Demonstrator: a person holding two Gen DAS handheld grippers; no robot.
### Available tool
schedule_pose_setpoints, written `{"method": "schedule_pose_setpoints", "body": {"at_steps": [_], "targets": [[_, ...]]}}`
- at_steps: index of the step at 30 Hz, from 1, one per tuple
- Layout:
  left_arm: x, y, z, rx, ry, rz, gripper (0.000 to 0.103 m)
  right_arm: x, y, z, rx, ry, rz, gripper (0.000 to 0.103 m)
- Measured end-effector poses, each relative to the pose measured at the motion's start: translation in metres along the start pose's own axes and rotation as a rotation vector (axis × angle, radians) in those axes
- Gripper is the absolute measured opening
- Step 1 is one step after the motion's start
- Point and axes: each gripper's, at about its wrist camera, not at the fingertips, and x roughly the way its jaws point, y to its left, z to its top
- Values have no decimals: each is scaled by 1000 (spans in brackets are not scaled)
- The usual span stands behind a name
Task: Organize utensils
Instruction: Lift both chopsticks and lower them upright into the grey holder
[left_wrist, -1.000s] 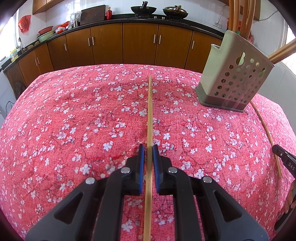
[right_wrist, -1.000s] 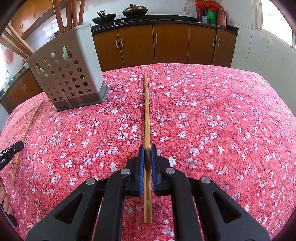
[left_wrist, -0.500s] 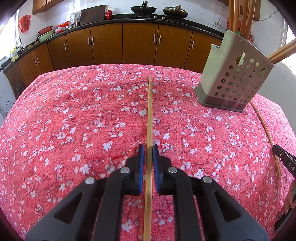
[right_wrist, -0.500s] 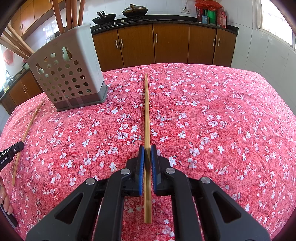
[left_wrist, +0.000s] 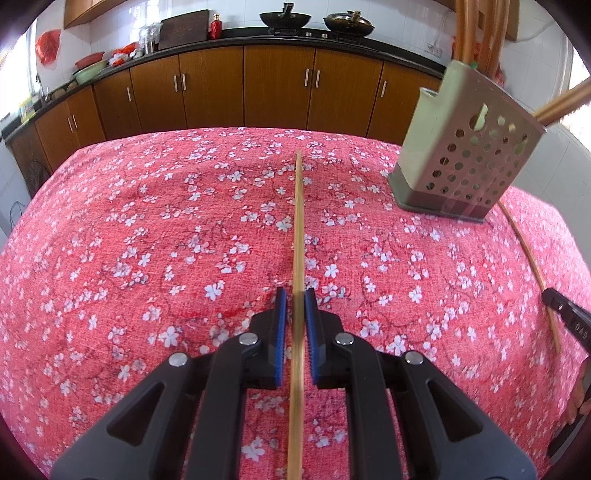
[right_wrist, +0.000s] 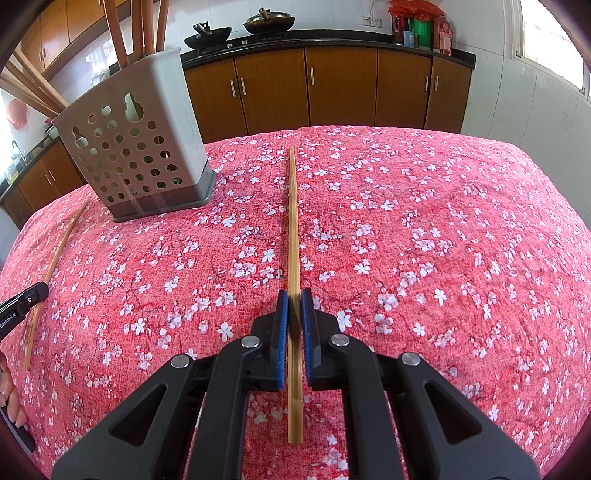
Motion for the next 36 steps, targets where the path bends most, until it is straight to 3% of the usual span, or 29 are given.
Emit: {"method": "schedule_pose_setpoints", "body": {"at_steps": [2,6,10,12,26,36], "targets": [[-2,-6,-2,50,6,25,17,-2,-1,-2,-3,1,4,8],[-5,1,-9,29,5,8,19,-6,-3,-6,12,0,26,8],[-8,-3,-11,40,6,17,8,-8,-1,-4,-7,0,17,8],[-12,-3,-9,41,16,3,8,-14,1,-2,-31,-14,1,8],[-128,-5,50,58,-291,-95,8,-114,12,61,-85,-357,21,8],[-160,-24,69,79,-356,-182,8,-140,16,74,-72,-412,98,8]]}}
